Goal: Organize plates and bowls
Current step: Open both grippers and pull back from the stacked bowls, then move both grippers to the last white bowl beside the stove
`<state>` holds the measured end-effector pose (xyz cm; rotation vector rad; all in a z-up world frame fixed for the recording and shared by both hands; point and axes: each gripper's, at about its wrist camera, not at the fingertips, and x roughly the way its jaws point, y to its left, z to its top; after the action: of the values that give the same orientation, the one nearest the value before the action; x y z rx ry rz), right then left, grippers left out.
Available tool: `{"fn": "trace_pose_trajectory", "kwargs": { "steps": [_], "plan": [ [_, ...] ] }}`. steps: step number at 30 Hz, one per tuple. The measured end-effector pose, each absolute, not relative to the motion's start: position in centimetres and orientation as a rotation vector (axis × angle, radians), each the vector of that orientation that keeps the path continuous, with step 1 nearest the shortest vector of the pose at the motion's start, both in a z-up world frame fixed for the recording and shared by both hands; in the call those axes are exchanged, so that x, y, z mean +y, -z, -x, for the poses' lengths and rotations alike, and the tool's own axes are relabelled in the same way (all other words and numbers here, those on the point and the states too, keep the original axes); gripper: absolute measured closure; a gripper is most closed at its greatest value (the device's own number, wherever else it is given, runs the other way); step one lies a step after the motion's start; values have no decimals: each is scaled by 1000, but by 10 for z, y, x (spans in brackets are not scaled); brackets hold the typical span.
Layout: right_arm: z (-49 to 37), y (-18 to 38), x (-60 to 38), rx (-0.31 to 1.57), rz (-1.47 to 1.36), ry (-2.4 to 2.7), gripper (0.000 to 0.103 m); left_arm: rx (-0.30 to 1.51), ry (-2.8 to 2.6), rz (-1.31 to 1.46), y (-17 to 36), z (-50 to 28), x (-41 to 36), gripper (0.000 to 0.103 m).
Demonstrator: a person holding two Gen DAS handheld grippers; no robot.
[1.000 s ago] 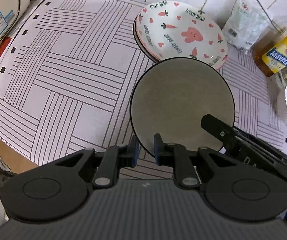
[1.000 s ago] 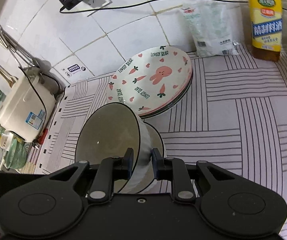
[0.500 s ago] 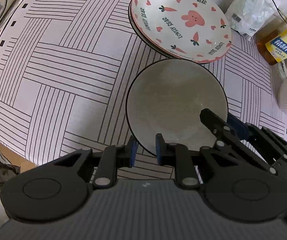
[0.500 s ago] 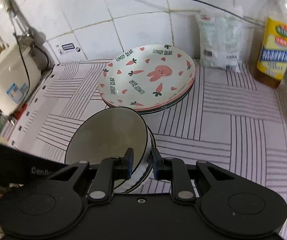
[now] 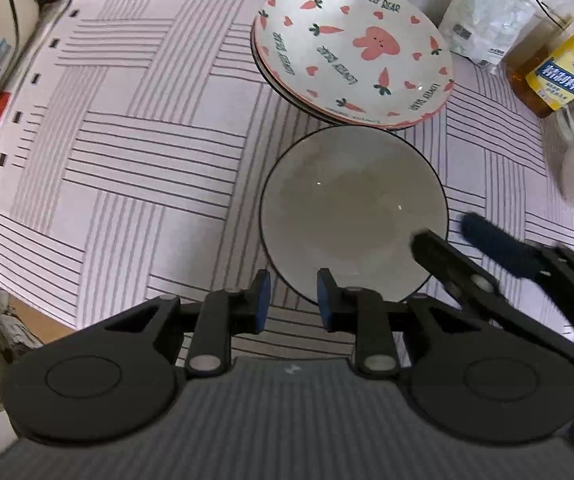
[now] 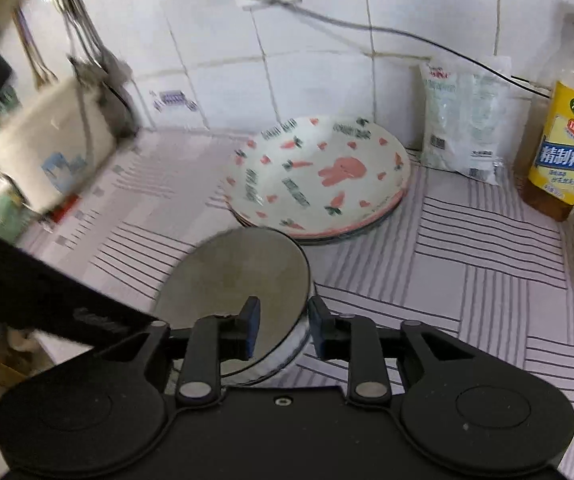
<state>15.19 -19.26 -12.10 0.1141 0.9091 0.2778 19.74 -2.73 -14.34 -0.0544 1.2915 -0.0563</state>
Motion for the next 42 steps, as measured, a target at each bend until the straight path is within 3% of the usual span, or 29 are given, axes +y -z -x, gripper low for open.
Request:
{"fn": "trace_pose_trajectory", "kwargs": {
  "steps": [2,12,15,26,30,33,42],
  "plan": [
    [-143,113,-201,876,-145,-307,58,1274,53,42,139,-194,-29,79],
    [-111,99,-256,799,-185,-230,56,1192,105,-40,111,-168,-66,79],
    [-102,98,-278,782,-195,-192,55,1154,149,-72,104,-161,-87,74],
    [-82,113,-351,754,-174,-62,45,1042,360,-217,113,-168,-181,71],
    [-81,130,-371,758,-157,-46,37,1018,399,-227,113,-182,-211,68],
    [-84,140,-383,776,-159,-10,37,1003,433,-219,110,-193,-230,60],
    [-93,155,-413,771,-143,79,36,1010,518,-205,127,-218,-282,52]
  ]
}}
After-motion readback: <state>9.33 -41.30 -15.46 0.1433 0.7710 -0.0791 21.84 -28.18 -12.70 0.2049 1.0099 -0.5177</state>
